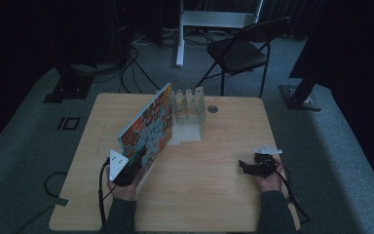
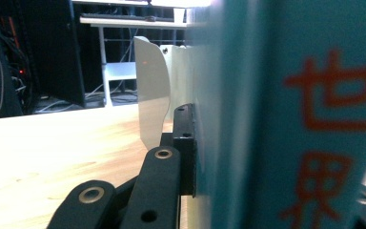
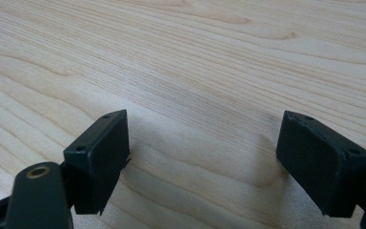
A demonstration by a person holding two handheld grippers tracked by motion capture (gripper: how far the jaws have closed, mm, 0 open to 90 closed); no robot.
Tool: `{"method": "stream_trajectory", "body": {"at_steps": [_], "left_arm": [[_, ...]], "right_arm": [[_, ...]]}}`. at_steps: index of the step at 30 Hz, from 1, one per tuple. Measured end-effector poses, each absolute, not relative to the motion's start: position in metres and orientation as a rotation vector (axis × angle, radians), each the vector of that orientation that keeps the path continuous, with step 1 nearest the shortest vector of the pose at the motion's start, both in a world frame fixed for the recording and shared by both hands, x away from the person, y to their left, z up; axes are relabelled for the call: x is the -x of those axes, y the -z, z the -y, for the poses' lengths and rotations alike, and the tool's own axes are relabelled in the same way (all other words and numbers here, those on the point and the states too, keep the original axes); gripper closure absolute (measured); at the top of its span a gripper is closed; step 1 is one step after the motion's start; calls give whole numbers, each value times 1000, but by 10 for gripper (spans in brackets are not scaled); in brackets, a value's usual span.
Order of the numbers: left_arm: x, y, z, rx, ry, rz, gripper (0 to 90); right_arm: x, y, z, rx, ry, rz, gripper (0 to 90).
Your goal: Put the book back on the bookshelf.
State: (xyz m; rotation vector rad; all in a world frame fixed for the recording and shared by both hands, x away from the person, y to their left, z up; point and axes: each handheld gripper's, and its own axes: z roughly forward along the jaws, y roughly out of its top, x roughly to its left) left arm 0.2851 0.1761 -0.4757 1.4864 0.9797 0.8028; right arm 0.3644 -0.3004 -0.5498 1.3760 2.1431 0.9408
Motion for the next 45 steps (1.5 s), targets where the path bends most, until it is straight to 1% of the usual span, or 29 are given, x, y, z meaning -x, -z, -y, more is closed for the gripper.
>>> {"method": "stream_trajectory", "body": {"at_steps": [16, 45], "left_arm": [[-292, 476, -165, -1484, -855, -1003, 812], [-305, 480, -155, -1464, -869, -1037, 812]], "right_arm": [[-364, 550, 300, -1376, -941, -2143, 179], [-364, 550, 300, -1376, -941, -2143, 179]]}}
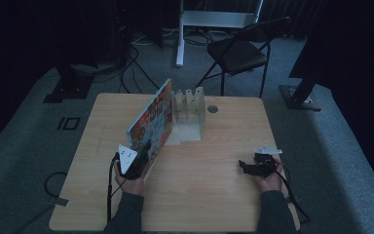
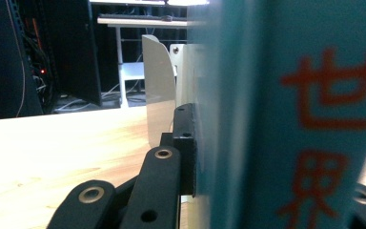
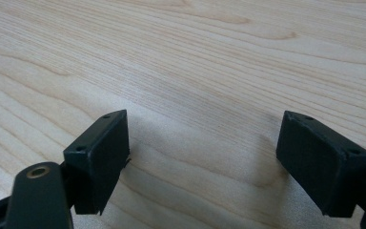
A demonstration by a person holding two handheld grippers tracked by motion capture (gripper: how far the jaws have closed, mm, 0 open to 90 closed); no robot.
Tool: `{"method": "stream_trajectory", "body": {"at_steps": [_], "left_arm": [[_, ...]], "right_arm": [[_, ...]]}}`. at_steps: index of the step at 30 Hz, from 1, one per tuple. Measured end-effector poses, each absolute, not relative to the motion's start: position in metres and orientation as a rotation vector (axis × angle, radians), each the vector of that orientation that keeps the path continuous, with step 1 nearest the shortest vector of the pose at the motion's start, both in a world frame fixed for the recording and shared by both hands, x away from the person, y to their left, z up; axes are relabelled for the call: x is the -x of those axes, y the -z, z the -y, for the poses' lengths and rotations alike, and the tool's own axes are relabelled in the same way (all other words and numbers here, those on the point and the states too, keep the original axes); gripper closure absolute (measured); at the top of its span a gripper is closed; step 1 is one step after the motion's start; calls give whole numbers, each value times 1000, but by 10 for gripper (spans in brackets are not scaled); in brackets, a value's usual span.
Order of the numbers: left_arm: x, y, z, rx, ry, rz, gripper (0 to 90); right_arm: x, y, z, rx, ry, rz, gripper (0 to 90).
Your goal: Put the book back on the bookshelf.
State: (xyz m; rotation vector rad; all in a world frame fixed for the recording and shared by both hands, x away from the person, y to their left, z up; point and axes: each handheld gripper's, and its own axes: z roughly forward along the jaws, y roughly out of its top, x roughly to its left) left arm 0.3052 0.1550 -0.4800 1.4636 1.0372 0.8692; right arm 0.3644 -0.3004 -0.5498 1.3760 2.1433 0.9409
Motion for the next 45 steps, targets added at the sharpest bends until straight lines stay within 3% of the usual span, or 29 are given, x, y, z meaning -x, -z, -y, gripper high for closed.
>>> {"method": "stream_trajectory", "body": {"at_steps": [45], "left_arm": [[-326, 480, -145, -1459, -890, -1046, 812]], "right_arm": [[-364, 550, 300, -1376, -942, -2143, 179]]}}
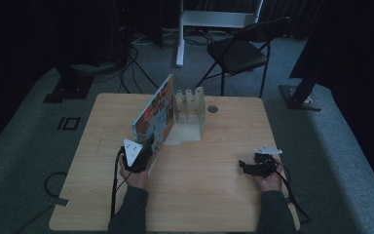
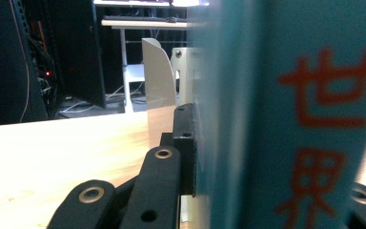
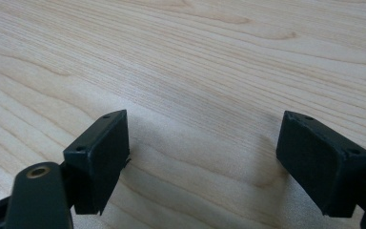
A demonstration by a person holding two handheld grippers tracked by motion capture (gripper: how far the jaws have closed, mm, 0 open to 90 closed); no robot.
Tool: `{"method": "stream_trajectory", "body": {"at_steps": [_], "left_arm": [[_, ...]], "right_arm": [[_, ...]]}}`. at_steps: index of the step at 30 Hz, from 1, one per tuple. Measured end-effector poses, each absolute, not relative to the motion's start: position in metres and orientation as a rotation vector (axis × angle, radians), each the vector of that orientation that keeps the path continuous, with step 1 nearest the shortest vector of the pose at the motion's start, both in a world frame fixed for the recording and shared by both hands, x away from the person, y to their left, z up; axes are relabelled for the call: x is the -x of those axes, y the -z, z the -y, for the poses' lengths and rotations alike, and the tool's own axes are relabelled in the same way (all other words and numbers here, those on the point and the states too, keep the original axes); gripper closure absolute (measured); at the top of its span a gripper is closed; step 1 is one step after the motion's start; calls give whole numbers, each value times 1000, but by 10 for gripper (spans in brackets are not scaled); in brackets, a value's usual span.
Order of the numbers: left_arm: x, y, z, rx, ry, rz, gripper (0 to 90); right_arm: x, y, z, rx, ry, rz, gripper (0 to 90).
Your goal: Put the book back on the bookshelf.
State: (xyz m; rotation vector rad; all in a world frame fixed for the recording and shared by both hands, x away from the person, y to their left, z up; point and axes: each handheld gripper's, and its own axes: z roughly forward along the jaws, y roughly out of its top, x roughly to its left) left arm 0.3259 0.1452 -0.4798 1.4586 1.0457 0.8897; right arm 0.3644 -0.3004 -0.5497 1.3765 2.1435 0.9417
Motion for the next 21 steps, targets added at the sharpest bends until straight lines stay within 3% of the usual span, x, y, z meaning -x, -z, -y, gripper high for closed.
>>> {"method": "stream_trajectory", "body": {"at_steps": [21], "left_arm": [[-332, 481, -144, -1452, -915, -1057, 812]], "right_arm": [[-364, 550, 300, -1377, -942, -2144, 179]]}}
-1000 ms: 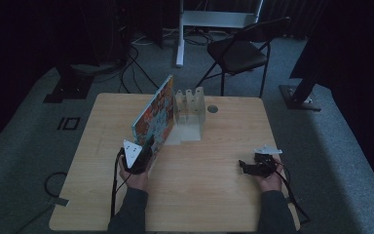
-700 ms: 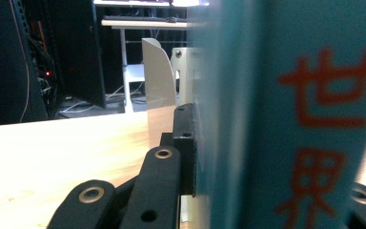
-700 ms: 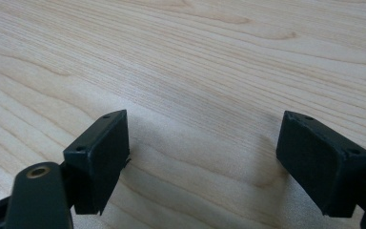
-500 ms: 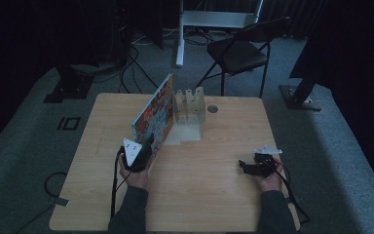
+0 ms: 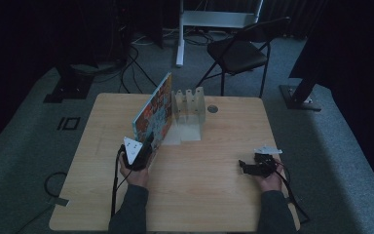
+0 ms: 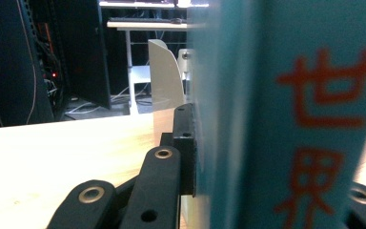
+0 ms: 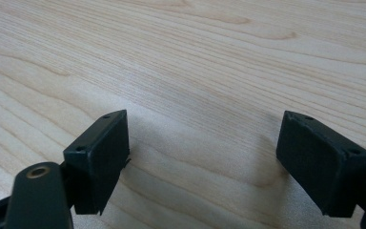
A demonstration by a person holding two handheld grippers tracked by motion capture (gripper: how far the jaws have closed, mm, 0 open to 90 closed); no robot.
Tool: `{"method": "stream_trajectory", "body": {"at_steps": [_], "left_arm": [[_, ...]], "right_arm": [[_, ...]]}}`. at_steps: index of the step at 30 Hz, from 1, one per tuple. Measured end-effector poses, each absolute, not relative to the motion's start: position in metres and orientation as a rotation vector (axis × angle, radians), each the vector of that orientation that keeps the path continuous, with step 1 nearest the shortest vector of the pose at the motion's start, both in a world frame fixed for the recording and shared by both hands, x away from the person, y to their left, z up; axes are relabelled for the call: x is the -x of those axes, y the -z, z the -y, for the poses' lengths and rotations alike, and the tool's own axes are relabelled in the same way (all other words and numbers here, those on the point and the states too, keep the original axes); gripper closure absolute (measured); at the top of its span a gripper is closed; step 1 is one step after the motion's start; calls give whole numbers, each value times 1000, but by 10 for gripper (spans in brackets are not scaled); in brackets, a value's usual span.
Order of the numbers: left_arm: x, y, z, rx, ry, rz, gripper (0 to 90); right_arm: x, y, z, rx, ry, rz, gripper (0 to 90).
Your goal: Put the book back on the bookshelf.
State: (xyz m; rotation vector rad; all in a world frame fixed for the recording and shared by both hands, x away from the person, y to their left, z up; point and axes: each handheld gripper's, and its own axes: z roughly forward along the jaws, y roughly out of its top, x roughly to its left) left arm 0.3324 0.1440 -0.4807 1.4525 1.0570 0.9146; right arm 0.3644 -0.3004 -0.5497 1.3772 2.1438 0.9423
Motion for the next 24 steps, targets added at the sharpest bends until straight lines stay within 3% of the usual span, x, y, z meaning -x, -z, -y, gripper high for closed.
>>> {"method": "stream_trajectory", "body": {"at_steps": [24], "left_arm": [[-344, 483, -135, -1446, -957, -1065, 812]], "right_arm": [[-365, 550, 301, -1375, -942, -2144, 178]]}}
